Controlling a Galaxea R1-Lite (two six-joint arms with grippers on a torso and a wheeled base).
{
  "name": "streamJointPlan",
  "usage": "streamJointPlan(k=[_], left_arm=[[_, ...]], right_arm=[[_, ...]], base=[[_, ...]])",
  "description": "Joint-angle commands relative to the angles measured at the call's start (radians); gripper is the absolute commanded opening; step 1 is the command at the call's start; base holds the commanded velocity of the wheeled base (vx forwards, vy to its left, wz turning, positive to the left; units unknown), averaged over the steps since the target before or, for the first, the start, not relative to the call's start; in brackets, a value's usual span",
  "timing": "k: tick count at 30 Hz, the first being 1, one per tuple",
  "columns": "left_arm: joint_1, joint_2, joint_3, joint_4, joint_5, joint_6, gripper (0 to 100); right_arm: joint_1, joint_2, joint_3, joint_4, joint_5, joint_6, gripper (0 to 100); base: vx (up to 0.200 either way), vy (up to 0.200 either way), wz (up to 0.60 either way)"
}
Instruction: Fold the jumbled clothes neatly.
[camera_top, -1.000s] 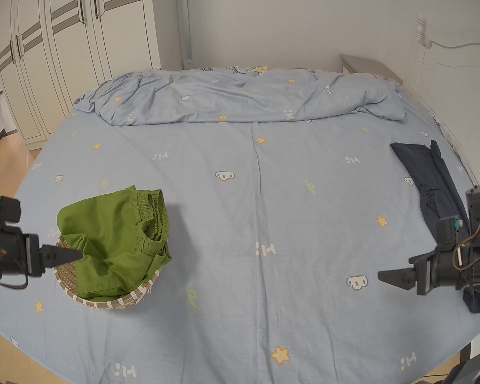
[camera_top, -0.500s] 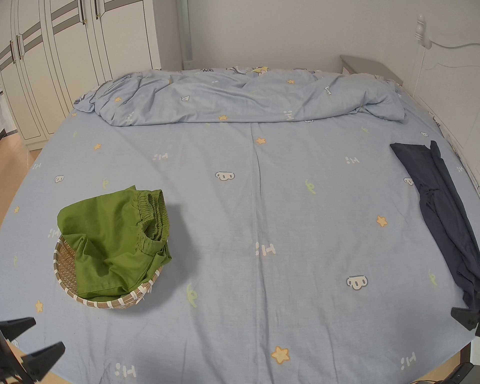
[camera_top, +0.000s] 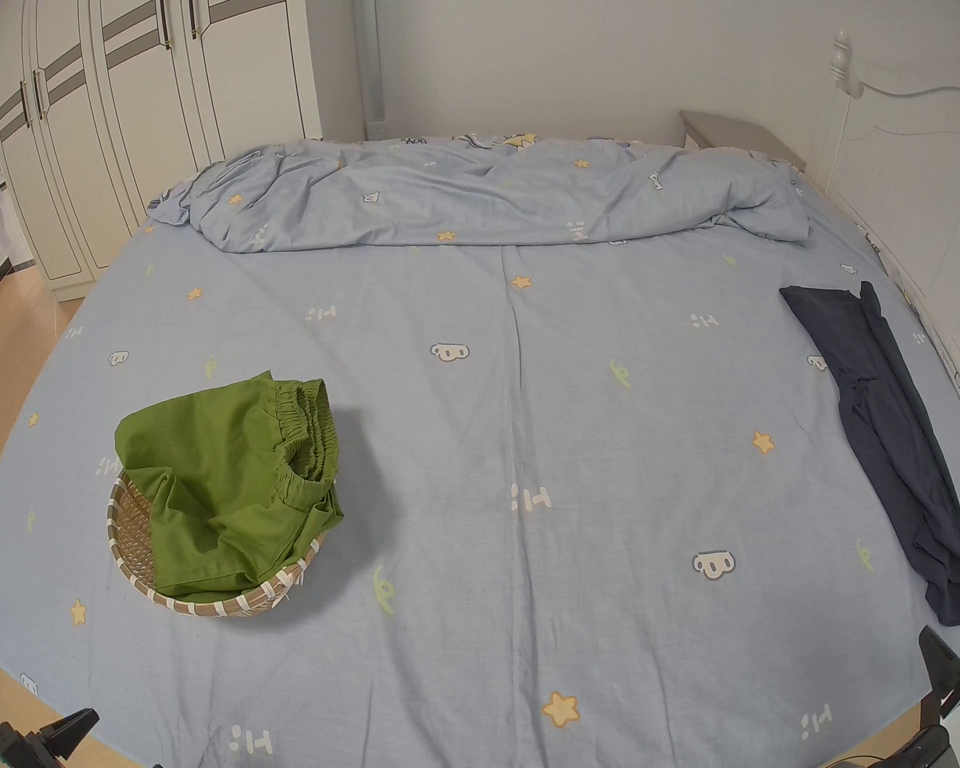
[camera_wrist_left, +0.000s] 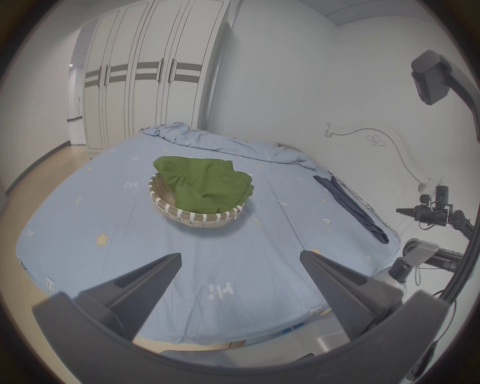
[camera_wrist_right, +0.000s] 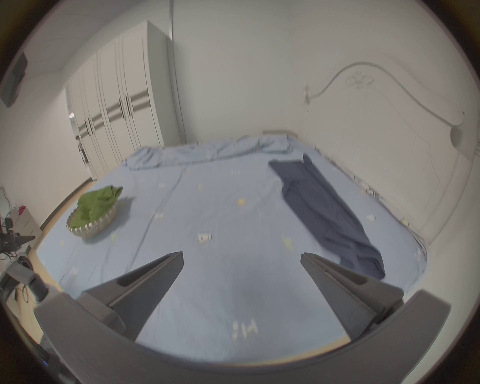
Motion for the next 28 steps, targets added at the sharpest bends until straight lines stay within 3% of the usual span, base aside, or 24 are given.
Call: streamJointPlan(k=[1,2,3,6,28], left_arm=[[0.008,-0.059,0.109,-0.174,0.146,0.058,100],[0.008,-0.059,0.115,-0.188,0.149,0.06,100],[0.008,-0.059,0.21,-0.387,0.18,0.068,100],[0.008,-0.059,0.279,-0.588,0.272,0.12,100],[0.008,-0.059,0.279,-0.534,0.293,0.106,100]], right_arm=[[-0.017,-0.055,0.357,-0.456,0.02,-0.07,100],[-0.017,-0.055,0.357,-0.45,0.02,-0.07,100],[-0.017,-0.055,0.357,-0.399,0.019,-0.059,100],[-0.017,-0.055,0.357,-0.402,0.026,-0.057,100],[-0.017,-0.053,0.357,-0.405,0.029,-0.054,100]], base=[[0.0,0.0,0.0],[0.0,0.0,0.0],[0.0,0.0,0.0],[0.0,0.0,0.0],[0.0,0.0,0.0]])
